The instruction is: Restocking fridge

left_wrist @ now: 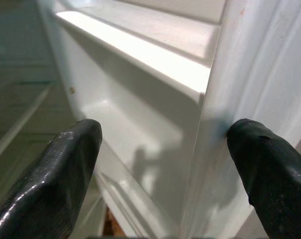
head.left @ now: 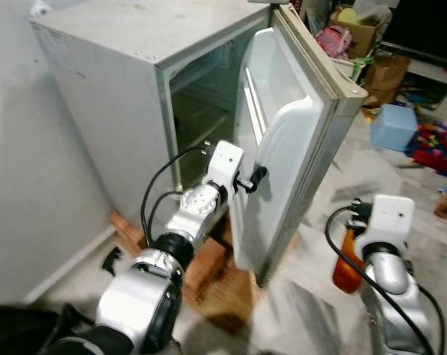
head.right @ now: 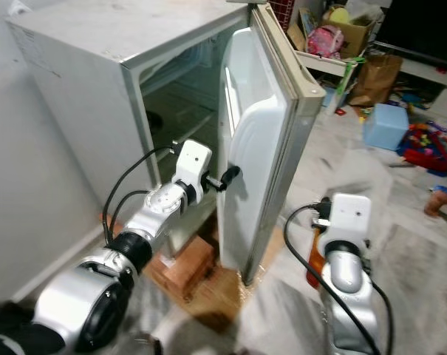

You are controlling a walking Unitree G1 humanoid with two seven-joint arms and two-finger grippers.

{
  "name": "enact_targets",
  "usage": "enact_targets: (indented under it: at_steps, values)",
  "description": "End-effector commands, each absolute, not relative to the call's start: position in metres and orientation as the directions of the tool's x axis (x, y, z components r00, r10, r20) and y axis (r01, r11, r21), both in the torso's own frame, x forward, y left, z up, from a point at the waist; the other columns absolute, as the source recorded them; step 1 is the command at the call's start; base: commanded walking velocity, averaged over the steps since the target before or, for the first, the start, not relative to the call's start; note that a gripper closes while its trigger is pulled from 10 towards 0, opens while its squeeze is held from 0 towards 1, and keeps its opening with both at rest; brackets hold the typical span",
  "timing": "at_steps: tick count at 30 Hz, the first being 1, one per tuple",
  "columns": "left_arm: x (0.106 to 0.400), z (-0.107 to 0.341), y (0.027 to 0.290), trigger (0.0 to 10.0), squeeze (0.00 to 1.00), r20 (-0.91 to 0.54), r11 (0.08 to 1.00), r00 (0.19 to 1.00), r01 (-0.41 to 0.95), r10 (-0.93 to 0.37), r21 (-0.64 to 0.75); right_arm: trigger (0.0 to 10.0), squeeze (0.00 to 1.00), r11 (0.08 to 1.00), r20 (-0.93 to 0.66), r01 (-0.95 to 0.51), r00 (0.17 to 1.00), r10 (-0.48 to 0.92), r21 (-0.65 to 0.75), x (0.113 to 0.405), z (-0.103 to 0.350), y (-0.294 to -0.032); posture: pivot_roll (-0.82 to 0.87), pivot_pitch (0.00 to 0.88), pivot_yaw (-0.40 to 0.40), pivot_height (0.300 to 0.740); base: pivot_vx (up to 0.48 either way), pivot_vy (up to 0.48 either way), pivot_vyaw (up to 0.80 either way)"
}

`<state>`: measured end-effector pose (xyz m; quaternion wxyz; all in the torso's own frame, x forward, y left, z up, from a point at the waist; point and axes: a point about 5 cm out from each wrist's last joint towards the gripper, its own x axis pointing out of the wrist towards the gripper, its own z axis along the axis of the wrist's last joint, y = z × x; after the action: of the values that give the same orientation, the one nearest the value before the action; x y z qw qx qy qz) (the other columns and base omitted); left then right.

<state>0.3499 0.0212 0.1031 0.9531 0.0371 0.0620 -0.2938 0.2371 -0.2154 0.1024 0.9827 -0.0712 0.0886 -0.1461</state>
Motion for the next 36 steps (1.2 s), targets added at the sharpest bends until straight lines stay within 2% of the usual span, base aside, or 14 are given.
enact_targets:
  at_steps: [1,7,9,10,12,14,17,21,25,28,29,31,33,36]
  values:
    - [0.355,0.112,0.019,10.0,0.00,-0.116,0.841,0.839,0.539,-0.531,0.047,10.0,0.00,0.941,-0.121,0.290,0.942,-0.313,-0.176,0.237,0.109,-0.219,0.00,0.000,-0.036,0.740,0.259,-0.315,0.00]
    - [0.349,0.116,-0.001,10.0,0.00,-0.122,0.788,0.789,0.612,-0.602,0.070,10.0,0.00,0.942,-0.121,0.286,0.943,-0.309,-0.176,0.238,0.109,-0.219,0.00,0.000,-0.035,0.740,0.258,-0.312,0.00]
    - [0.345,0.118,-0.010,10.0,0.00,-0.115,0.753,0.757,0.653,-0.643,0.085,10.0,0.00,0.941,-0.121,0.288,0.943,-0.311,-0.177,0.238,0.109,-0.219,0.00,0.000,-0.035,0.740,0.259,-0.315,0.00]
    - [0.340,0.119,-0.020,10.0,0.00,-0.109,0.707,0.717,0.697,-0.689,0.116,10.0,0.00,0.941,-0.121,0.289,0.942,-0.312,-0.179,0.238,0.109,-0.218,0.00,0.000,-0.033,0.740,0.247,-0.315,0.00]
    - [0.339,0.119,-0.022,10.0,0.00,-0.107,0.696,0.707,0.708,-0.700,0.124,10.0,0.00,0.940,-0.121,0.289,0.942,-0.313,-0.179,0.238,0.109,-0.218,0.00,0.000,-0.033,0.740,0.247,-0.315,0.00]
    - [0.330,0.118,-0.035,10.0,0.00,-0.116,0.627,0.646,0.762,-0.754,0.164,10.0,0.00,0.939,-0.119,0.293,0.941,-0.316,-0.179,0.238,0.109,-0.218,0.00,0.000,-0.032,0.740,0.000,-0.141,0.00]
    - [0.325,0.114,-0.038,10.0,0.00,-0.129,0.597,0.623,0.779,-0.771,0.193,10.0,0.00,0.938,-0.118,0.296,0.941,-0.319,-0.179,0.238,0.109,-0.218,-0.01,0.000,-0.027,0.740,0.000,-0.174,0.00]
    - [0.325,0.109,-0.034,10.0,0.00,-0.138,0.604,0.631,0.773,-0.763,0.195,10.0,0.00,0.938,-0.118,0.298,0.940,-0.321,-0.175,0.237,0.109,-0.218,-0.01,0.000,-0.026,0.740,0.000,-0.196,0.00]
    - [0.331,0.104,-0.010,10.0,0.00,-0.118,0.663,0.691,0.720,-0.713,0.204,10.0,0.00,0.944,-0.122,0.288,0.943,-0.308,-0.161,0.238,0.108,-0.216,0.00,0.000,-0.028,0.740,0.000,0.000,0.00]
    - [0.341,0.102,0.025,10.0,0.00,-0.092,0.747,0.771,0.634,-0.630,0.199,10.0,0.00,0.947,-0.134,0.277,0.945,-0.299,-0.165,0.240,0.106,-0.216,0.01,0.000,-0.037,0.740,0.000,0.000,0.00]
    - [0.341,0.102,0.025,10.0,0.00,-0.092,0.747,0.771,0.634,-0.630,0.199,10.0,0.00,0.947,-0.134,0.277,0.945,-0.299,-0.165,0.240,0.106,-0.216,0.01,0.000,-0.037,0.740,0.000,0.000,0.00]
    - [0.349,0.104,0.067,10.0,0.00,-0.056,0.836,0.856,0.515,-0.514,0.189,10.0,0.00,0.953,-0.157,0.254,0.947,-0.280,-0.166,0.241,0.103,-0.215,0.02,0.000,-0.042,0.740,0.000,0.000,0.00]
    - [0.350,0.104,0.080,10.0,0.00,-0.052,0.862,0.881,0.472,-0.471,0.183,10.0,0.00,0.958,-0.166,0.239,0.950,-0.265,-0.161,0.242,0.102,-0.214,0.03,0.000,-0.045,0.740,0.000,0.000,0.00]
    - [0.352,0.103,0.115,10.0,0.00,-0.036,0.936,0.950,0.312,-0.311,0.160,10.0,0.00,0.984,-0.196,0.138,0.968,-0.158,-0.112,0.248,0.099,-0.202,0.04,0.000,-0.051,0.740,0.000,0.000,0.00]
